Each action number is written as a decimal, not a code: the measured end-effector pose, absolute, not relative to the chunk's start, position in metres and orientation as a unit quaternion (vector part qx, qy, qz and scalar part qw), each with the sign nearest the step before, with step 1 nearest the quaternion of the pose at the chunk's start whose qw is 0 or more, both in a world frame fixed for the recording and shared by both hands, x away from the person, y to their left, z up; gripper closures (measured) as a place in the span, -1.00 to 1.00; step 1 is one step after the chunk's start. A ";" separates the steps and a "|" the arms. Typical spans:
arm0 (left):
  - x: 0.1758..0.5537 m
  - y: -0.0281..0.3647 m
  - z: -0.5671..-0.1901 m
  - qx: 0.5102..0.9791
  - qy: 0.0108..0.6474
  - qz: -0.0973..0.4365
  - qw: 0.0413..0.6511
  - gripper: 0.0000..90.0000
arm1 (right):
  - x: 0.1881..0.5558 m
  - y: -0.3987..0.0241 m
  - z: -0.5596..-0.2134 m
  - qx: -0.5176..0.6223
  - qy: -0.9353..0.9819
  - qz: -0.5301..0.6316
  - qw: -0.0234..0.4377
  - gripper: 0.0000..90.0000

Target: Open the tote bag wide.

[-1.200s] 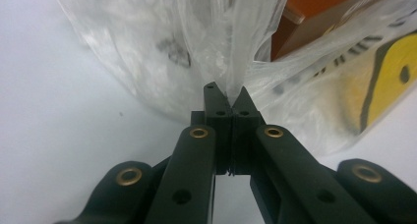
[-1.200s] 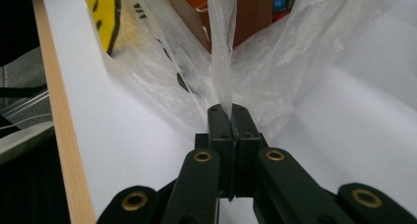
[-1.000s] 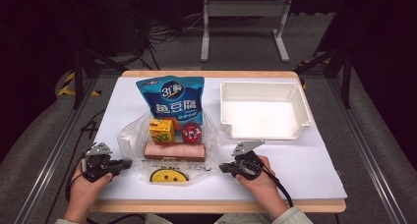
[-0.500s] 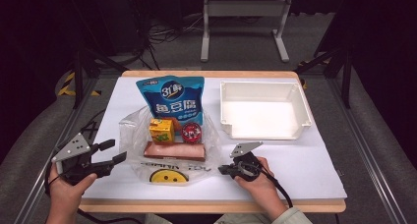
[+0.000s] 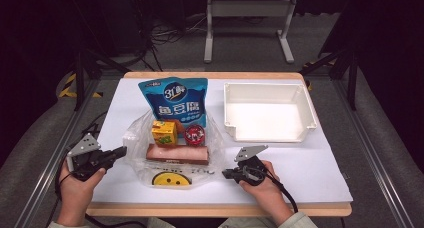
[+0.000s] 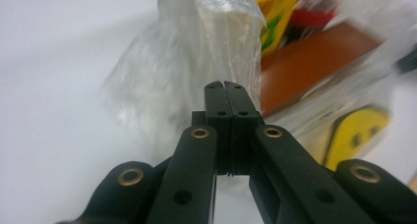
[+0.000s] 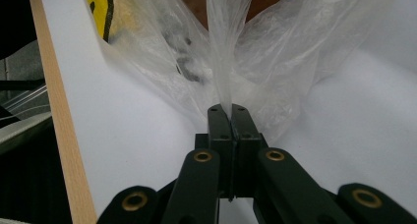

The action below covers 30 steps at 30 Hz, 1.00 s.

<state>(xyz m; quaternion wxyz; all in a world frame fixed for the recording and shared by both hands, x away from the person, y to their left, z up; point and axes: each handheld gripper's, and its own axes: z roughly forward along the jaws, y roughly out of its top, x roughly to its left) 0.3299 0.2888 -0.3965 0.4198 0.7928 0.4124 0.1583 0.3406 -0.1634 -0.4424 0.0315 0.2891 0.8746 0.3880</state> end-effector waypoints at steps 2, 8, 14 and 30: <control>0.332 0.289 -0.403 0.797 0.418 0.155 0.407 1.00 | 0.340 -0.163 -0.443 0.289 0.875 0.387 0.031 0.99; 0.347 0.284 -0.435 0.817 0.432 0.128 0.361 1.00 | 0.341 -0.164 -0.443 0.291 0.875 0.385 0.028 0.99; 0.348 0.275 -0.443 0.831 0.421 0.126 0.340 1.00 | 0.340 -0.170 -0.443 0.298 0.873 0.385 0.026 0.99; 0.344 0.281 -0.444 0.824 0.404 0.126 0.376 1.00 | 0.336 -0.182 -0.415 0.289 0.841 0.456 0.030 0.09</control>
